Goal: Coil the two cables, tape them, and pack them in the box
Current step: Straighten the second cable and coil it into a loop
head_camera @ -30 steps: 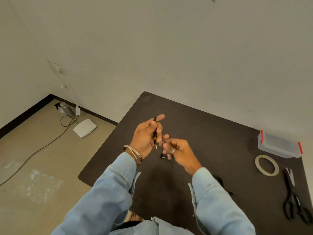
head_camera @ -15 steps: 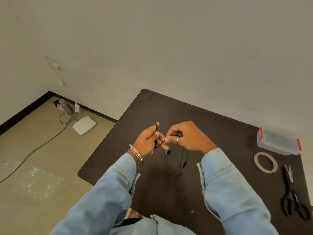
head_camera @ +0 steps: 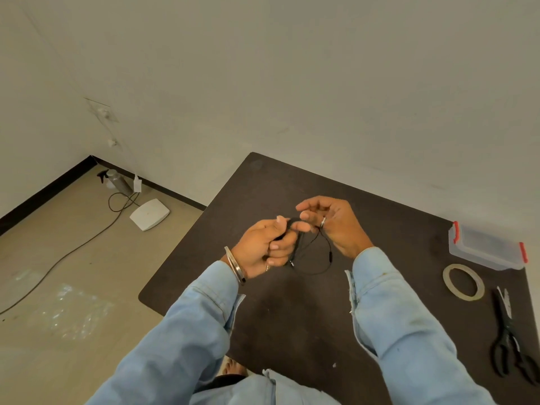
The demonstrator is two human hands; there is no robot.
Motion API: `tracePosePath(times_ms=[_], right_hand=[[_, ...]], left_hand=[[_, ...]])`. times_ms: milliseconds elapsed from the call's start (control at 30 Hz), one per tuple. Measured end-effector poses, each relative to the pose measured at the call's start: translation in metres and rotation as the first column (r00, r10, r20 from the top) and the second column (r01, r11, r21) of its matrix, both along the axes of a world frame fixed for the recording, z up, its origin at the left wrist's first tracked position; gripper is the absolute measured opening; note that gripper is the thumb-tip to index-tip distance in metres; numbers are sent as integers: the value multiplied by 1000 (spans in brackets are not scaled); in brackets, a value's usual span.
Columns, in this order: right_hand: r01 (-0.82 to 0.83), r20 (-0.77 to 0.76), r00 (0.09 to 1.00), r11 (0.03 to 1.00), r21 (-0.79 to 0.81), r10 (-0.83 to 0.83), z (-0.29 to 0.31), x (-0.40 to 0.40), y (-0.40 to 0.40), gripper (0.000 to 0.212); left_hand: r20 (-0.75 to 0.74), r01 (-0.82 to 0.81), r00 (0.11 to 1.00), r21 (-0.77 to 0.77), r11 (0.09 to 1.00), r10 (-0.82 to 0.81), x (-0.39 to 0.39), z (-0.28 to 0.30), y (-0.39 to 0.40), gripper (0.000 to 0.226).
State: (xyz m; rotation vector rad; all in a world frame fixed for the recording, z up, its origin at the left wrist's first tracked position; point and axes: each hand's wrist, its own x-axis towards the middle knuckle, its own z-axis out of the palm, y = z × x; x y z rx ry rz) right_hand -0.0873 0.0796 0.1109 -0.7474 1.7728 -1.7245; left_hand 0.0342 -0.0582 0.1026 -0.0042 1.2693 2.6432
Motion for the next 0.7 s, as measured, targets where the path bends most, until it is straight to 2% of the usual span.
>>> tracePosePath(times_ms=[100, 167, 267, 367, 467, 567, 700], right_hand=[[4, 131, 991, 999, -34, 1, -18, 14, 0, 23], [-29, 165, 986, 999, 46, 21, -28, 25, 1, 19], [-168, 127, 982, 952, 257, 139, -39, 43, 3, 18], [-287, -13, 944, 840, 460, 329, -35, 55, 1, 18], [-309, -145, 871, 752, 582, 470, -19, 55, -4, 20], [-257, -285, 776, 695, 671, 562, 0, 46, -6, 18], [-219, -329, 748, 681, 698, 577, 24, 30, -6, 10]], left_hand=[[-18, -124, 992, 122, 985, 127, -2, 0, -1, 44], [0, -254, 967, 133, 958, 256, -3, 0, -4, 43], [56, -455, 890, 40, 890, 453, -6, -1, -12, 41], [81, -586, 797, -138, 799, 598, -7, -7, -14, 35], [28, -583, 776, -347, 735, 630, -8, -17, -10, 33], [-61, -496, 828, -542, 679, 557, -7, -24, -7, 35], [-56, -317, 911, -730, 605, 410, -5, -27, -7, 30]])
